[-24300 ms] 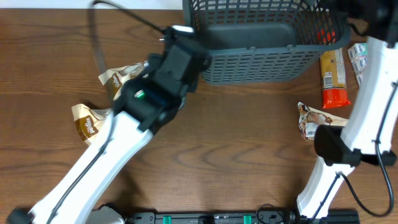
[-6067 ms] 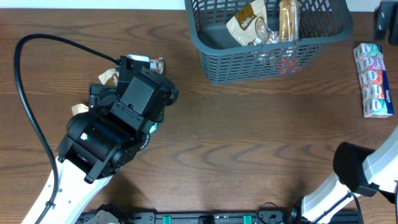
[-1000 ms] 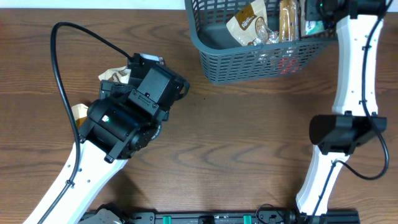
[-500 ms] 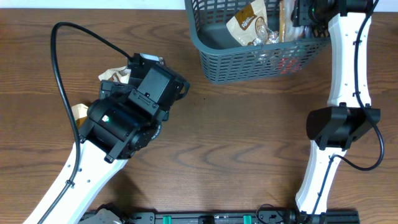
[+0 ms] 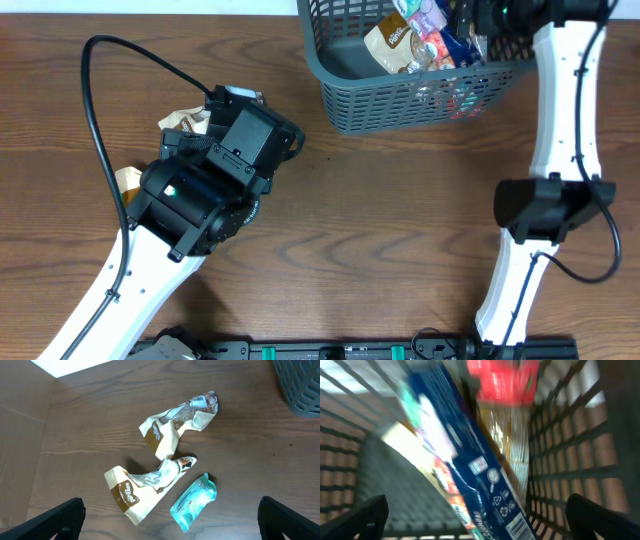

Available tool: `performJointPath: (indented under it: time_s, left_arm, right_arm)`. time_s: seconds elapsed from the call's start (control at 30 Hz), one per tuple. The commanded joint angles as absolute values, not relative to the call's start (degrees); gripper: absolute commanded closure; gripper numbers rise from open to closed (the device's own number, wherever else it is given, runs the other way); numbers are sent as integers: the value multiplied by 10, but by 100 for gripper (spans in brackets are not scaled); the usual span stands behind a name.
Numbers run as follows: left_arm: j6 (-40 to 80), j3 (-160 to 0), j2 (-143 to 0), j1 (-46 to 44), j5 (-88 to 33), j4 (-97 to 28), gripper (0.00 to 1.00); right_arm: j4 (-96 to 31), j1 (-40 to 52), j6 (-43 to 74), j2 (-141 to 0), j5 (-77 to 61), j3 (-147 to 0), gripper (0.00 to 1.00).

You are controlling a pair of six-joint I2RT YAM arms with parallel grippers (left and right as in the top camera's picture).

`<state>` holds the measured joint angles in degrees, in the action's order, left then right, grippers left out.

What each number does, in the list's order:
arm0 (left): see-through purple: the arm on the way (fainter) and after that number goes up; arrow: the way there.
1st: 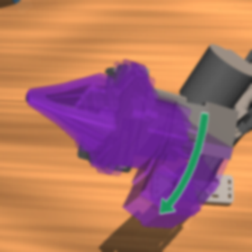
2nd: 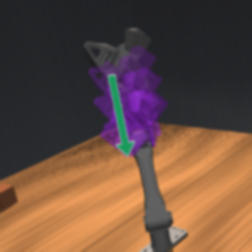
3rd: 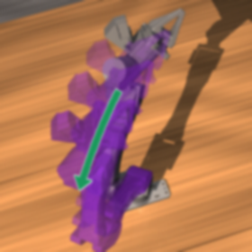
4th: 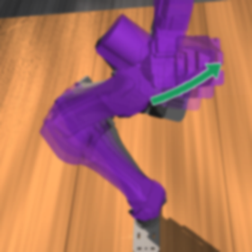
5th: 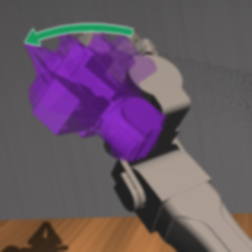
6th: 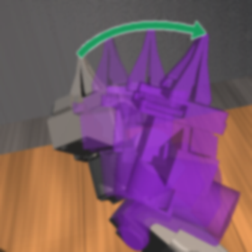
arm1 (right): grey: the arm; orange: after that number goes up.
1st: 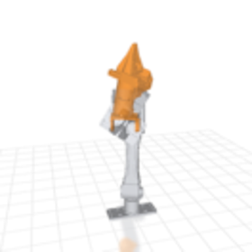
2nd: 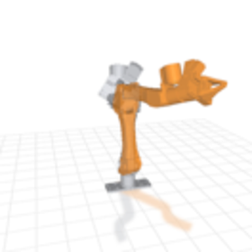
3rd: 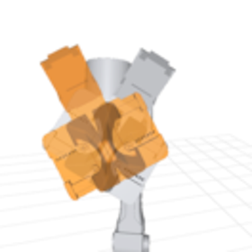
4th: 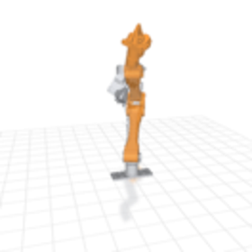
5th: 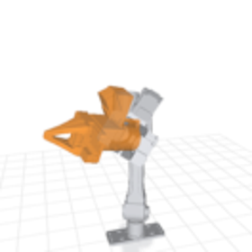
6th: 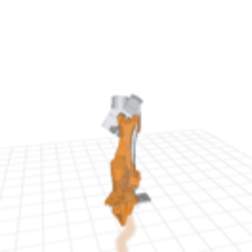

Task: Pack container
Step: 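Lower the multipack into the basket and open the right gripper, then retract the right arm and move the left gripper over the PanTree bags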

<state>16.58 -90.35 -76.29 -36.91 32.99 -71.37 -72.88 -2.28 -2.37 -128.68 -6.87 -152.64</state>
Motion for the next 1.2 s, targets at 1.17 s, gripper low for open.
performJointPath:
  time_s: [1.17]
  left_arm:
    - [709, -901, -707, -122, 300, -750, 1]
  right_arm:
    - [-893, -150, 155, -1098, 250, -1522, 1]
